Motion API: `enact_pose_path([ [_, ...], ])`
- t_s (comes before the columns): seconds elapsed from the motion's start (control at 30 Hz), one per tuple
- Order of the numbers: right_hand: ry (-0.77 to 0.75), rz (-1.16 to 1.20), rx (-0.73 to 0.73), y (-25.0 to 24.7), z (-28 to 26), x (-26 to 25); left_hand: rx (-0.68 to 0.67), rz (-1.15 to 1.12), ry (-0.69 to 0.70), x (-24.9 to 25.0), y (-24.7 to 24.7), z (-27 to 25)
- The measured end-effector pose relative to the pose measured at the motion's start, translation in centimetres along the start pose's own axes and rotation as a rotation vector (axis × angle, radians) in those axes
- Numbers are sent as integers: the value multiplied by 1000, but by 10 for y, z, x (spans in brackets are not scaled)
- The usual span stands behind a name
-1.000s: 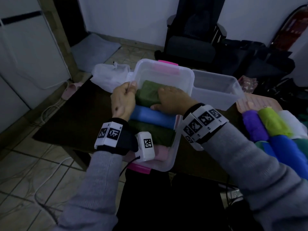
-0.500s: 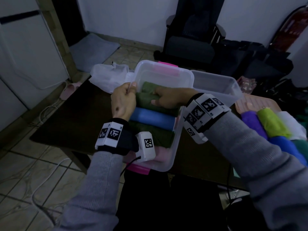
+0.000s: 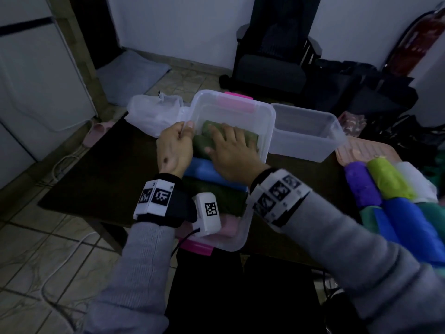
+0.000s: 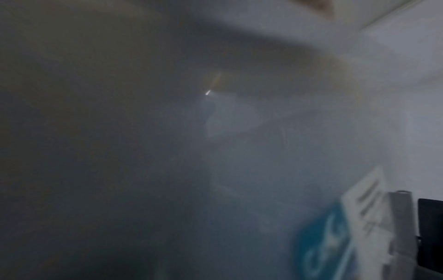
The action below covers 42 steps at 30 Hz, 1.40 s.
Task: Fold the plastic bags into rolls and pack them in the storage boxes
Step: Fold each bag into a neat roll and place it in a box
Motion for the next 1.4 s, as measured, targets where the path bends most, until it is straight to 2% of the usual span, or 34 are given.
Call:
enact_pose_path([
  [0.07,-8,-46,65,13,-7,-4,-7,-9,4,-1,1,0],
  [0.2,1,-46,79,26,-7,-2,-4,-22,29,-1,2,1],
  [0.4,42,24,33,31,0,-1,4,-9,44,-1,2,0],
  [0.5,-35,47,50,21,-1,-1,-4,3,9,0,3,2],
  [0.53,-95,72,126,16,-3,-1,-8,8,-1,1,3,3],
  [0.6,-168,139,470,5,-10,1,-10,32,-9,2,4,7],
  [0.63,-117,162,654,0,-17,5,-13,39,-11,2,5,9],
  [0.67,-8,230,765,1,-22,13,-21,38,-17,1,7,12],
  [0.7,123,376,739,3,-27,21,-33,32,-26,1,10,15],
  [0.73,232,575,640,11,-29,30,-44,33,-37,1,13,19],
  [0.77,279,772,527,20,-28,39,-55,42,-57,0,16,23],
  [0.8,268,917,448,28,-28,46,-67,54,-78,0,19,26],
  [0.87,248,1062,339,35,-30,52,-95,85,-108,1,24,33],
  [0.93,299,1110,247,33,-30,56,-118,128,-127,3,29,38],
  [1.03,326,1151,184,27,-26,63,-157,172,-167,4,35,45],
  [1.17,394,1142,125,29,-19,67,-198,210,-233,0,43,55],
  [1.4,415,1177,93,33,-11,71,-213,269,-295,-3,53,63],
])
Point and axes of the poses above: each hand's wrist, its own z-axis towards the middle knuckle, its own y-axis out of the palm, x = y × z, the point moved 2 cm from there along z, towards the middle knuckle, and after that the axes turned 6 degrees about -x, right-handed, at the moved point
